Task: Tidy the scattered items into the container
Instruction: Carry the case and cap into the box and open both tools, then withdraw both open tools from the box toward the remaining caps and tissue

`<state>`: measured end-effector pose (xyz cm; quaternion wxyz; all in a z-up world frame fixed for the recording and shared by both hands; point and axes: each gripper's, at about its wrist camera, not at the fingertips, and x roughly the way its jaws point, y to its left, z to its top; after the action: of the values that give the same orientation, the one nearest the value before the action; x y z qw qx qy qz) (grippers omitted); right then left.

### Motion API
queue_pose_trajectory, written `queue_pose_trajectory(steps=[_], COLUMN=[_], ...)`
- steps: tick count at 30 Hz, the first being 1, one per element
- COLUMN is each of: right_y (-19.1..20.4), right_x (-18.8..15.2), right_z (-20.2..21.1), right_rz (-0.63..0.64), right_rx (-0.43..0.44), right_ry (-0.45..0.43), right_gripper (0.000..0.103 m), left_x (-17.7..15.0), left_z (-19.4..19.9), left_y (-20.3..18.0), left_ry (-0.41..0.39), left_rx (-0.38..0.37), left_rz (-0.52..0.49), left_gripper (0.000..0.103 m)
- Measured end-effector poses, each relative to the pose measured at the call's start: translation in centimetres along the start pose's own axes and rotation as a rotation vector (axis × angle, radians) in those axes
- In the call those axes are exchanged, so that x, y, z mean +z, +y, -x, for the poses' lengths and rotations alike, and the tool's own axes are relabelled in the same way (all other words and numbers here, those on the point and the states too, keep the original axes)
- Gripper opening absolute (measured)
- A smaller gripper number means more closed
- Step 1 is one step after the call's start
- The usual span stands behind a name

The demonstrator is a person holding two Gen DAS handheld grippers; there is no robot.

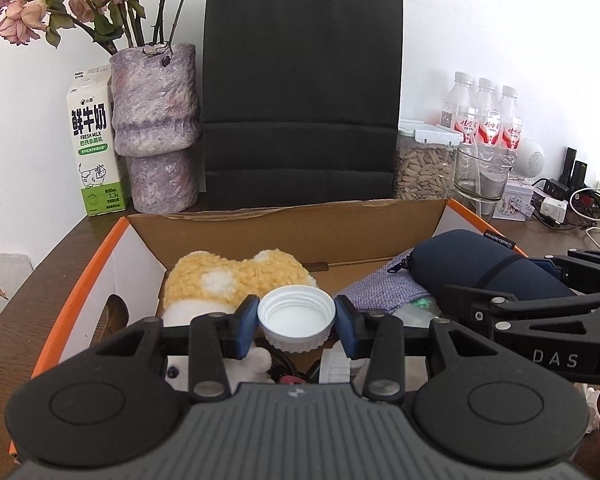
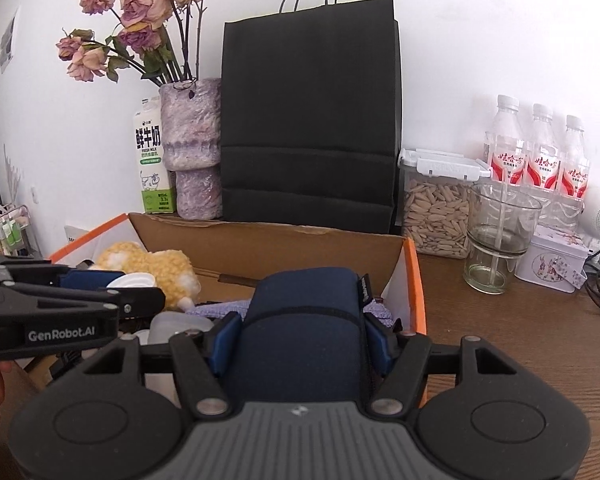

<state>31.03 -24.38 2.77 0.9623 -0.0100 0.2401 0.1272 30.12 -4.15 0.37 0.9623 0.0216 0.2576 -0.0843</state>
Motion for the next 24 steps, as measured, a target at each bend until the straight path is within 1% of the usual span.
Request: queue_pose_trajectory(steps=[2, 3, 4, 5, 6, 7, 8, 9, 10, 12, 13, 16, 24], right_y=[-0.1, -0.1, 0.0, 0.0, -0.2, -0.3, -0.4, -0.5, -0.5, -0.4, -0.2, 0.3, 0.7], right_x=[0.0, 0.0, 0.0, 0.0, 0.0, 0.1, 0.2, 0.3, 0.4, 0.7, 0.6, 0.8, 0.7], right_z=[0.0, 0.1, 0.1, 0.2, 0.3, 0.5, 0.7, 1.1, 1.4, 2.0, 2.2, 3.0, 4.0], right_rz=[-0.011, -0.014, -0.013, -0.016, -0.028, -0.04, -0.049, -0.059, -0.062, -0.053, -0.049, -0.031, -0.01], right_rx=[0.007, 0.012, 0.013, 0.011, 0.013, 0.012, 0.006, -0.003, -0.004, -0.006, -0.011, -0.016, -0.032], right_ry=[-0.003, -0.004, -0.002, -0.001, -0.004, -0.013, -0.025, -0.041, -0.049, -0.064, -0.071, -0.085, -0.097], right_gripper=[0.067, 0.068, 0.07, 0.071, 0.073, 0.08, 0.088, 0.091, 0.095, 0.099, 0.103, 0.103, 0.103], left_x=[0.0, 0.0, 0.0, 0.0, 0.1, 0.1, 0.2, 0.3, 0.3, 0.5, 0.5, 0.6, 0.3], left_z=[0.1, 0.2, 0.4, 0.6, 0.8, 0.9, 1.0, 1.1, 1.2, 1.8, 2.0, 2.4, 2.9], left_y=[0.1, 0.1, 0.1, 0.0, -0.1, -0.1, 0.1, 0.4, 0.7, 1.1, 1.2, 0.9, 0.7], left_ry=[-0.007, -0.014, -0.024, -0.037, -0.05, -0.06, -0.069, -0.082, -0.094, -0.121, -0.132, -0.151, -0.159], left_rx=[-0.004, -0.008, -0.008, -0.006, 0.019, 0.043, 0.061, 0.074, 0.077, 0.061, 0.064, 0.079, 0.075], left_rz=[0.007, 0.009, 0.008, 0.005, 0.002, 0.002, 0.009, 0.028, 0.046, 0.075, 0.076, 0.062, 0.053], left_gripper=[0.049, 0.056, 0.066, 0.071, 0.079, 0.086, 0.091, 0.101, 0.103, 0.103, 0.103, 0.103, 0.103])
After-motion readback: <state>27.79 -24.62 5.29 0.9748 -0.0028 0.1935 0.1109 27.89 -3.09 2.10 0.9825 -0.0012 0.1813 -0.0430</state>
